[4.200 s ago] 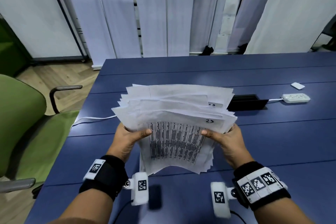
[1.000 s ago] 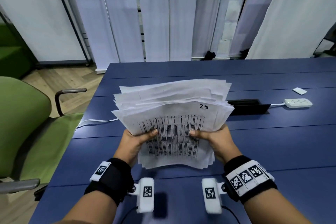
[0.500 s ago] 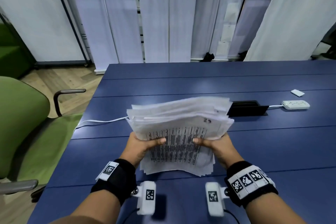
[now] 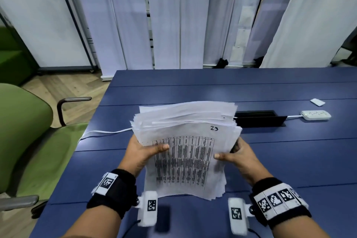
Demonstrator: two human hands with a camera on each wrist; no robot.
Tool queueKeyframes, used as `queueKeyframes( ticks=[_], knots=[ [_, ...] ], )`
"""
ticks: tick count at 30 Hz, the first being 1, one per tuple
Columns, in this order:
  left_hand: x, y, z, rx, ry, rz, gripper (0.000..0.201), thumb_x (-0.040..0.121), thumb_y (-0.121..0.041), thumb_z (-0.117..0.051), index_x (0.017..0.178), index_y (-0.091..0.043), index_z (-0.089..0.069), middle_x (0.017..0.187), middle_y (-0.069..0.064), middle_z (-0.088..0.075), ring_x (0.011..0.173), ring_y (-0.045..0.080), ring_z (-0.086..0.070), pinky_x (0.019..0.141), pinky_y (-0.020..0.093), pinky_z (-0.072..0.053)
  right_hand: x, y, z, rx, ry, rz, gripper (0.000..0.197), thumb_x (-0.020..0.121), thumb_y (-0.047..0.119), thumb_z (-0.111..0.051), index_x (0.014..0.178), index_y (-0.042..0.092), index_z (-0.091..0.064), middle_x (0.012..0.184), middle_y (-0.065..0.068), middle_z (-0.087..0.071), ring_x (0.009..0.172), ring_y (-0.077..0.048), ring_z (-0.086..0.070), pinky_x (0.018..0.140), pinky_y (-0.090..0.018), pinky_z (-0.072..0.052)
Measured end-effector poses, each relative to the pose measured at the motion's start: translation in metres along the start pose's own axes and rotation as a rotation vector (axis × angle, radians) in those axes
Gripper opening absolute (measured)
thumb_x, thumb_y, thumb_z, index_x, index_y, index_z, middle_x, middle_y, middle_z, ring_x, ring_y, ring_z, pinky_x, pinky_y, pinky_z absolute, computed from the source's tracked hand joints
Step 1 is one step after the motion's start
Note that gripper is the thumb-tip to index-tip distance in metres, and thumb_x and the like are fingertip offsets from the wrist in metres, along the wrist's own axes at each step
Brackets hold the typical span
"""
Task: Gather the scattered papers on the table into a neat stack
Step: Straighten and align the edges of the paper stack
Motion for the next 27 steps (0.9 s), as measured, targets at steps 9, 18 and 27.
queueKeyframes(
  ticks=[9, 18, 27],
  knots=[
    [-0.003, -0.003, -0.017, -0.019, -0.077, 0.013, 0.061, 0.048, -0.021, -0.096, 0.101, -0.006, -0.07, 0.102, 0.012, -0.075, 0.099, 0.026, -0.071, 0.081, 0.028, -0.057, 0.009, -0.005, -0.022, 0.092, -0.189, 0.032, 0.052, 0.047, 0.01, -0.088, 0.092, -0.008, -0.068, 0.087, -0.015, -0.075, 0.081, -0.028, -0.073, 0.072, -0.035, -0.06],
    [-0.001, -0.045, -0.019, 0.04, -0.089, -0.161, 0.044, 0.059, -0.002, -0.081, 0.101, -0.006, -0.068, 0.094, 0.0, -0.077, 0.09, 0.012, -0.072, 0.076, 0.02, -0.055, 0.009, 0.042, -0.025, 0.021, -0.13, 0.221, 0.039, 0.062, -0.009, -0.08, 0.099, -0.004, -0.069, 0.092, -0.01, -0.076, 0.088, -0.023, -0.073, 0.084, -0.034, -0.058],
    [-0.019, 0.02, -0.01, 0.013, 0.003, 0.076, 0.071, 0.044, -0.02, -0.095, 0.109, -0.005, -0.068, 0.106, 0.011, -0.074, 0.1, 0.023, -0.07, 0.08, 0.024, -0.055, -0.004, -0.016, -0.011, 0.037, -0.072, 0.029, 0.057, 0.052, -0.003, -0.086, 0.105, 0.001, -0.066, 0.102, -0.012, -0.074, 0.101, -0.029, -0.069, 0.081, -0.032, -0.058]
  ],
)
Point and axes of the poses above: each hand's wrist, its own x-axis towards the middle knuckle, its own z-axis out of the back of the hand, y = z × x, the point moved 6 cm from there along x, towards the middle knuckle
